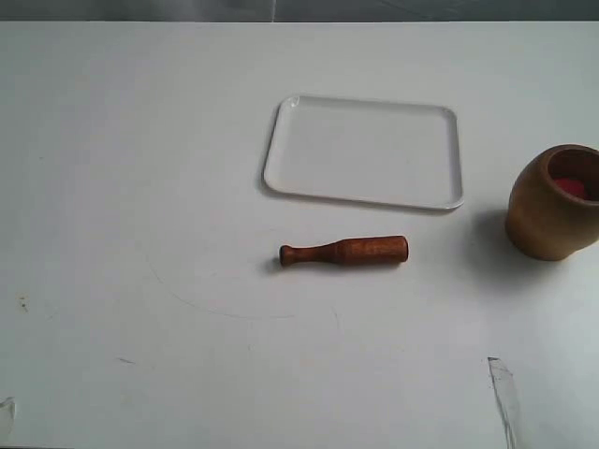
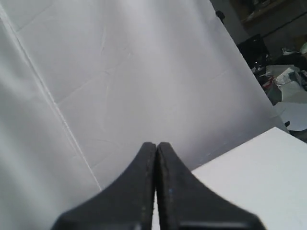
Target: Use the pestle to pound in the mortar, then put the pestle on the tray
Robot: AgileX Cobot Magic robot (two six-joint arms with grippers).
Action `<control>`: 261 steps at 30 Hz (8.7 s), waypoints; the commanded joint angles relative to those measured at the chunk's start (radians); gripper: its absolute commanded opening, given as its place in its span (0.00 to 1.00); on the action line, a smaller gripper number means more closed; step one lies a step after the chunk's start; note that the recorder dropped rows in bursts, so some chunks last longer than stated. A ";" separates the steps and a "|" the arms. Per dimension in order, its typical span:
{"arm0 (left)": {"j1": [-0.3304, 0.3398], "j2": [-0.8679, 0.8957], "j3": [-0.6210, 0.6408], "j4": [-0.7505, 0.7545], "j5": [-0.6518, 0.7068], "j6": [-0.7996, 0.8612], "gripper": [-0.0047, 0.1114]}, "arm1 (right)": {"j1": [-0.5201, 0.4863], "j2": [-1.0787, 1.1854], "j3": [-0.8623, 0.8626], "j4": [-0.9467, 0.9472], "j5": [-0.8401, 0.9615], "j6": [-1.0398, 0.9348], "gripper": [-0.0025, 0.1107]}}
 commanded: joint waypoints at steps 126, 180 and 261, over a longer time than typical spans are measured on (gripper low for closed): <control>-0.008 -0.001 0.001 -0.007 -0.003 -0.008 0.04 | 0.813 1.076 -0.700 -2.105 0.562 1.336 0.02; -0.008 -0.001 0.001 -0.007 -0.003 -0.008 0.04 | 0.815 0.783 -0.515 -1.692 1.151 1.126 0.02; -0.008 -0.001 0.001 -0.007 -0.003 -0.008 0.04 | -0.071 0.871 -0.099 -0.879 -0.761 0.362 0.02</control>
